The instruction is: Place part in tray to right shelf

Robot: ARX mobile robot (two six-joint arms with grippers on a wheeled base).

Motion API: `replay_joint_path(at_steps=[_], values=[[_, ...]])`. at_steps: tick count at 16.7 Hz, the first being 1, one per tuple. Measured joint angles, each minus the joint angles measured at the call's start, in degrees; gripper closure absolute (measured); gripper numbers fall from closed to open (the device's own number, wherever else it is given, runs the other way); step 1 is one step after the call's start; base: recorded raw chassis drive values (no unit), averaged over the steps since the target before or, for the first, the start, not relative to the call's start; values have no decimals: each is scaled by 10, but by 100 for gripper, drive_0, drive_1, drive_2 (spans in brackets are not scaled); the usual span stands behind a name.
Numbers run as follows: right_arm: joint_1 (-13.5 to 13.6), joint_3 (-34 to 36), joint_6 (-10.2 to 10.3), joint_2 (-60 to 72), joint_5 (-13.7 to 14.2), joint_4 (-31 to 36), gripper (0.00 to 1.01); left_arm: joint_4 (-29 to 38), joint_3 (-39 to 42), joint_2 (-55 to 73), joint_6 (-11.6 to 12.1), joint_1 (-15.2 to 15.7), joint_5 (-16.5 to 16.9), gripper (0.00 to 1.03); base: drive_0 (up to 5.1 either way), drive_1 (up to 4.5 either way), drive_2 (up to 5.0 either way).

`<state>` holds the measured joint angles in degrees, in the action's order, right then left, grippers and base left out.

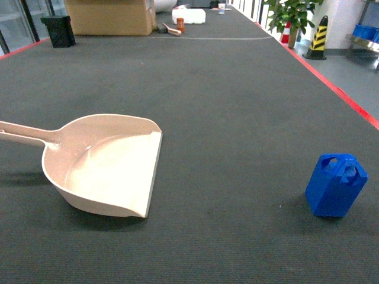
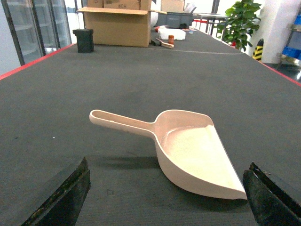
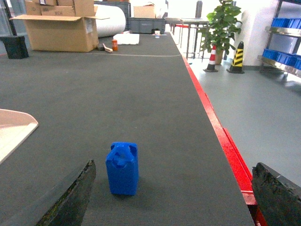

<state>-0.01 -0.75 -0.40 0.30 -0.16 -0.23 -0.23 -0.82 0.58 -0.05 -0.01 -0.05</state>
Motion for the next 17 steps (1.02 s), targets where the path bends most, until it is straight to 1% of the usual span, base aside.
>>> replay_joint_path(at_steps=[1, 2, 3, 4, 5, 6, 9, 13, 14, 17], values=[[0, 0, 0, 0, 0, 0, 3, -68, -33, 82, -85, -61, -75, 5, 0, 0, 0], [0, 0, 0, 0, 0, 0, 3, 103, -39, 245, -225, -50, -30, 5, 0, 0, 0], [0, 0, 0, 0, 0, 0, 3, 179, -46, 325, -275, -33, 2, 5, 0, 0, 0], [0, 0, 0, 0, 0, 0, 3, 240, -54, 387, -317, -19, 24, 5, 0, 0, 0], [0, 0, 0, 0, 0, 0, 3, 355, -75, 514, -367, 12, 62, 5, 0, 0, 0], [0, 0, 0, 0, 0, 0, 3, 404, -90, 580, -393, 29, 78, 5, 0, 0, 0], [0, 0, 0, 0, 0, 0, 3, 480, -122, 689, -430, 57, 101, 5, 0, 0, 0], [0, 0, 0, 0, 0, 0, 3, 534, -155, 778, -469, 76, 114, 5, 0, 0, 0], [0, 0, 0, 0, 0, 0, 3, 538, -160, 788, -474, 78, 115, 5, 0, 0, 0], [0, 0, 0, 0, 0, 0, 3, 558, -189, 852, -500, 86, 116, 5, 0, 0, 0]])
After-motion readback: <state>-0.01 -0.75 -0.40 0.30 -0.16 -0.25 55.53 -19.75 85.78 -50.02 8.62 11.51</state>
